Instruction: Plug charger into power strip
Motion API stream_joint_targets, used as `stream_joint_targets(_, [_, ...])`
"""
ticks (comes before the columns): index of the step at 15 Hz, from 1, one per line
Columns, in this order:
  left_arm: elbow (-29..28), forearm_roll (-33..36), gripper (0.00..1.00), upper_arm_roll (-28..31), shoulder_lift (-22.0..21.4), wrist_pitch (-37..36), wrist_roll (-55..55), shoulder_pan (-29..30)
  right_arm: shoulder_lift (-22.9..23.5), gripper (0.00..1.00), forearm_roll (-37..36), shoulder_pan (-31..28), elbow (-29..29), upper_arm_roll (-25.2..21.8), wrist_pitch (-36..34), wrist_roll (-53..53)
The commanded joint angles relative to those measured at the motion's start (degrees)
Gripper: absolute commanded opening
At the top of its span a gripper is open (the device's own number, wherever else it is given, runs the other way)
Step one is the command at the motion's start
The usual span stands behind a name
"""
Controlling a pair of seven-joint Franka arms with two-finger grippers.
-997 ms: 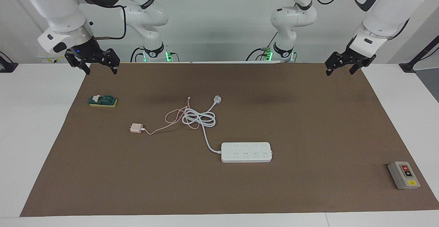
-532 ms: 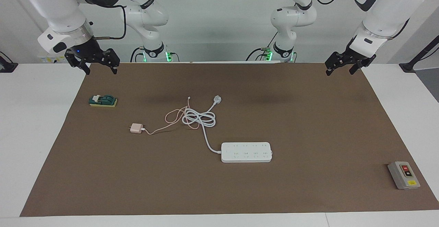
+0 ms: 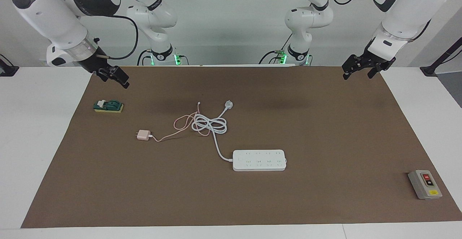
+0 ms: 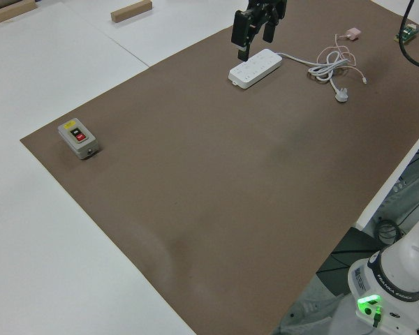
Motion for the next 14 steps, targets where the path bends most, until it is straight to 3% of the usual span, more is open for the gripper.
stream_joint_targets(1, [-0.3, -0.5, 1.0, 0.3, -0.3, 0.2, 0.9, -0.1, 3.6, 1.0, 5.8, -2.5, 0.3, 0.5, 0.1, 8.7])
stream_joint_targets(7, [-0.4, -0.6, 1.0, 0.3, -0.3, 0.2, 0.9, -0.1, 10.5, 1.0, 17.7, -5.0, -1.6, 0.5, 6.1, 24.1])
stream_joint_targets(14, [-0.4, -0.6, 1.0, 0.3, -0.3, 0.2, 0.9, -0.1, 19.4, 1.0, 31.2, -9.4, -2.7, 0.1, 8.2, 25.5])
